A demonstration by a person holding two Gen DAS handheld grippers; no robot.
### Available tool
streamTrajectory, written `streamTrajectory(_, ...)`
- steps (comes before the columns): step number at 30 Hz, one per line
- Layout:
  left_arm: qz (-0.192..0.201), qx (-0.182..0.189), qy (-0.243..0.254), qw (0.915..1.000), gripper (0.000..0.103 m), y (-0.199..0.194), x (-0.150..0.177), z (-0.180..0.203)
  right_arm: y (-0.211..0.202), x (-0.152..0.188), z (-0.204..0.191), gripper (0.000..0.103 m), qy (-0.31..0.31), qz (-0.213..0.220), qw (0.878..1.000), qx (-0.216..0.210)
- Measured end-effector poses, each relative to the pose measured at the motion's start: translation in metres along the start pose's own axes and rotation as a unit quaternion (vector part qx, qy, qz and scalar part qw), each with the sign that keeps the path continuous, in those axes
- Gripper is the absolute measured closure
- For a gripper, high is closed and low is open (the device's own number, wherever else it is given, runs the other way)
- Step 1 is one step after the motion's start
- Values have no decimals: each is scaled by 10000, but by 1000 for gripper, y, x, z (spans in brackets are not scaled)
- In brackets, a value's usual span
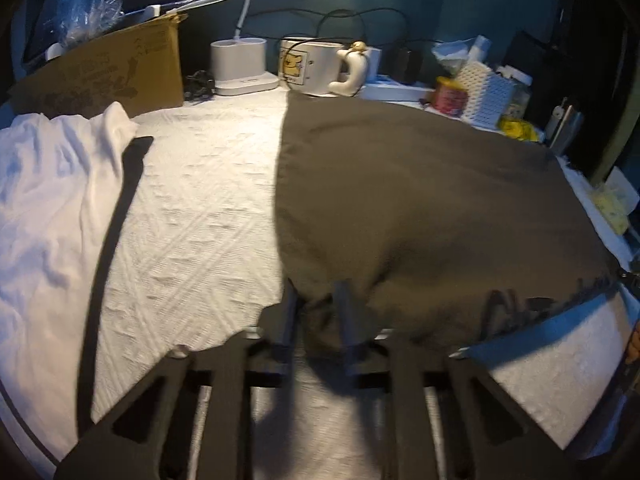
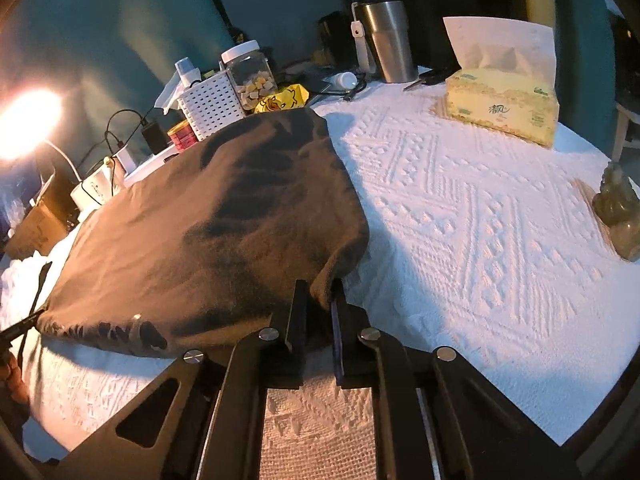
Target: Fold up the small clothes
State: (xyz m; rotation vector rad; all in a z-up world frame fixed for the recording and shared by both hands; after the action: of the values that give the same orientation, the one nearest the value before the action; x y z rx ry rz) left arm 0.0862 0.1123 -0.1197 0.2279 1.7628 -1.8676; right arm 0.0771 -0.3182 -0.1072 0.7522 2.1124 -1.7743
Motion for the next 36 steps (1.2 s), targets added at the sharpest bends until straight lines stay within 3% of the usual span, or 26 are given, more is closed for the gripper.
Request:
streamTrajectory(3,41,-87,62,9999,95,-4,2,7,-9,-4,-2,93,-98,80,9999,50)
streamTrajectory(16,41,250,-5,9997,97,-38,18,8,-46,-12,-10,93,-414,375,9980,304)
streamTrajectory(36,-119,380,171,9991,97,-59,63,15,-66,30,0,93,-424,201,9975,523)
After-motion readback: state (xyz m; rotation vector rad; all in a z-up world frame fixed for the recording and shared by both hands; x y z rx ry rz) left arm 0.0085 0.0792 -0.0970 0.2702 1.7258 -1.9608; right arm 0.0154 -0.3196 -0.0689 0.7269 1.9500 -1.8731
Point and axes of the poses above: each gripper's, at about its wrist camera, not at the fingertips, and y roughly the way its jaws point, z to its right, x to its underside, the point moved 2 cm from there along y, roughly the way its jaws point, and after that the axes turned 11 degrees about -z, right-handed, at the moved point
